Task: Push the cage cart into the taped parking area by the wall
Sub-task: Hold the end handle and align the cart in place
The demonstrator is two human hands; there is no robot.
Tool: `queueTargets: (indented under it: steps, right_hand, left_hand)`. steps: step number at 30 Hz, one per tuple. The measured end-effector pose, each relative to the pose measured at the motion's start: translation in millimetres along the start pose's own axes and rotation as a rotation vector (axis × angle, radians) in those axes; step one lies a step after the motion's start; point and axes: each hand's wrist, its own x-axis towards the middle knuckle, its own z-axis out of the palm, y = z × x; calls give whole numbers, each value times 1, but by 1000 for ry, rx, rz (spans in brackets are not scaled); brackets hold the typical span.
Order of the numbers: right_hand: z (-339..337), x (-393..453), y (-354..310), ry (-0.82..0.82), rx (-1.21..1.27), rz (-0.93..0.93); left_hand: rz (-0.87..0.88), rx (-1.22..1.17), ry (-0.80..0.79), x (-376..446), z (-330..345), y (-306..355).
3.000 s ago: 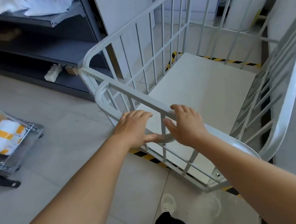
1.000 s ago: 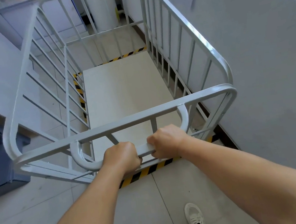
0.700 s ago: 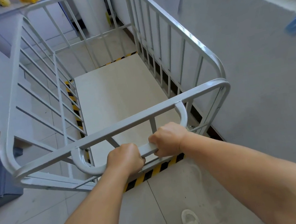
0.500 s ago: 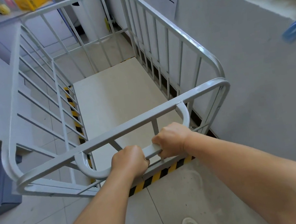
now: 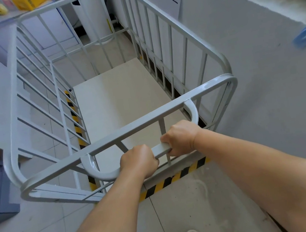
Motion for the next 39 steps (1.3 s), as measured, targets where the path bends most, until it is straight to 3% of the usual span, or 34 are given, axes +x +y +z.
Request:
queueTargets:
  steps: [21,31,39]
  right_hand:
    - [2,2,-4,8,15,44]
    - [6,4,-10,6,-1,79]
    - [3,4,-20,18,-28,151]
  left_hand:
    - [44,2,120,-13,8,-10]
    - [-1,-46,196,-33,21,-48]
    - [57,-12,156,-25,22,-61]
